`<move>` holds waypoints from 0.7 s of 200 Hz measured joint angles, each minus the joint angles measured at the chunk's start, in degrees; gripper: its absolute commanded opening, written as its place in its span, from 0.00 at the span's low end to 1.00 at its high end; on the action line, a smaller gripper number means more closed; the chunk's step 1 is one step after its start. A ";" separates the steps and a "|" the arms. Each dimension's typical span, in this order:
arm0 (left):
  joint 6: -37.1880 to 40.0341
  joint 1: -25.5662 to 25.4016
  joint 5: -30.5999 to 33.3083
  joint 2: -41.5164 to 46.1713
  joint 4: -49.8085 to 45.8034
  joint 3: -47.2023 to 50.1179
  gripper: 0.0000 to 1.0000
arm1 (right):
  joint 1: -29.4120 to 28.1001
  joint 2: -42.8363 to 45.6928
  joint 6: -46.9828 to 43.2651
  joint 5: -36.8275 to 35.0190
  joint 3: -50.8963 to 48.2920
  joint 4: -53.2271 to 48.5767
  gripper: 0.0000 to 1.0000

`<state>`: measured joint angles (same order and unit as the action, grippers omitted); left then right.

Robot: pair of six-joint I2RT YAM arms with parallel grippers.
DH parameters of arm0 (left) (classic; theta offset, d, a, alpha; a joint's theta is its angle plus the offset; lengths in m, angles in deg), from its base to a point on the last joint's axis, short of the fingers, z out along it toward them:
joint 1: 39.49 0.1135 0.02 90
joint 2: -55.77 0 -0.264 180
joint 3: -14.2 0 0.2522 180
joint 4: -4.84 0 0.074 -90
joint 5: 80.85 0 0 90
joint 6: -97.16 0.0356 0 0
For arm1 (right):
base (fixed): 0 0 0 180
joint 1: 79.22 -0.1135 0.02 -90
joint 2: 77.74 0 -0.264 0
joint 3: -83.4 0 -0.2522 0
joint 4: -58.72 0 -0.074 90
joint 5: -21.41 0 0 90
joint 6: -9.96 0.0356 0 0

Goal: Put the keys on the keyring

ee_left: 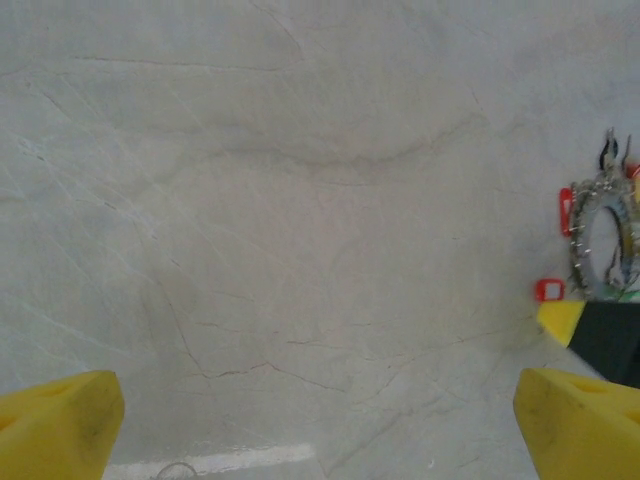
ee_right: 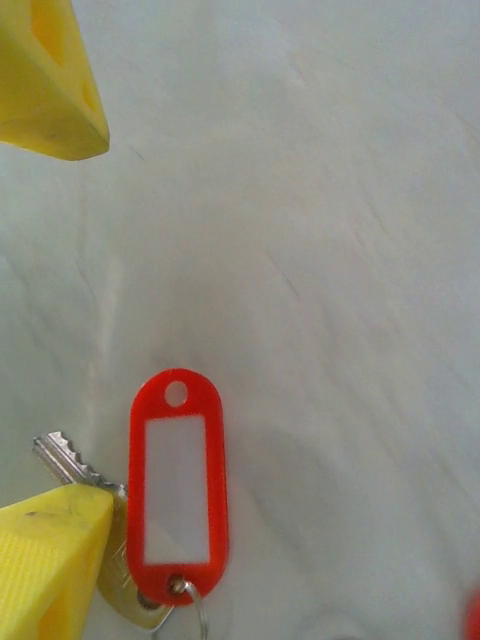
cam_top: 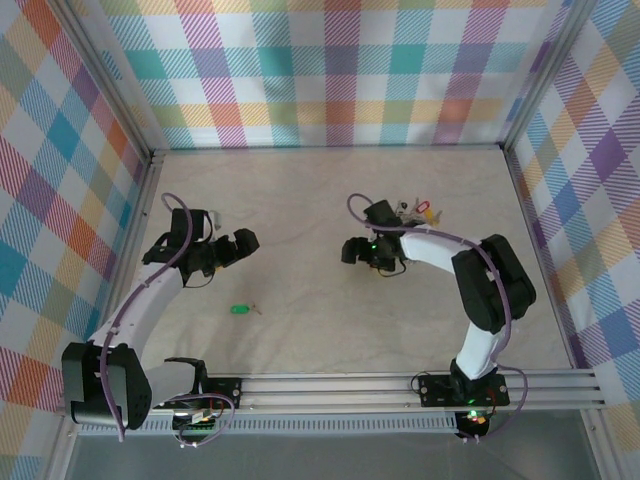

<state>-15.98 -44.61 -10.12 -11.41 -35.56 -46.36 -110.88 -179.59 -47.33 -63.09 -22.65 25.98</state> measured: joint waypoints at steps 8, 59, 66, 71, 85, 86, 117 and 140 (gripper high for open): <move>0.00 0.00 0.02 0.39 -0.02 0.00 1.00 | -2.51 -0.15 0.57 0.28 0.46 -0.42 0.85; 0.00 0.00 0.42 1.09 -0.11 0.04 1.00 | -16.52 -1.38 3.82 1.73 4.96 -5.66 0.84; 0.00 0.00 0.48 1.22 -0.17 0.07 1.00 | -16.90 -0.98 4.24 1.11 5.29 -6.49 0.85; 0.00 0.00 0.52 1.36 -0.22 0.11 1.00 | -16.92 -0.44 4.55 0.37 5.51 -7.34 0.84; -0.02 0.00 0.87 1.68 -0.20 0.13 1.00 | -16.41 1.33 5.49 -2.99 6.12 -9.94 0.74; -0.02 -0.02 0.90 1.68 -0.17 0.13 1.00 | -16.37 1.53 5.70 -3.37 6.25 -10.29 0.73; -0.17 -0.04 0.90 1.62 -0.15 0.15 1.00 | -14.67 3.98 8.44 -11.43 10.10 -16.26 0.54; -0.24 -0.04 0.90 1.25 -0.17 0.15 1.00 | -12.35 3.91 10.54 -14.12 10.78 -18.47 0.40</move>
<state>-16.22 -44.66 -9.22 -10.16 -35.73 -46.21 -123.23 -175.67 -36.79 -77.21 -11.88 7.51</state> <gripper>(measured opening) 0.998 0.450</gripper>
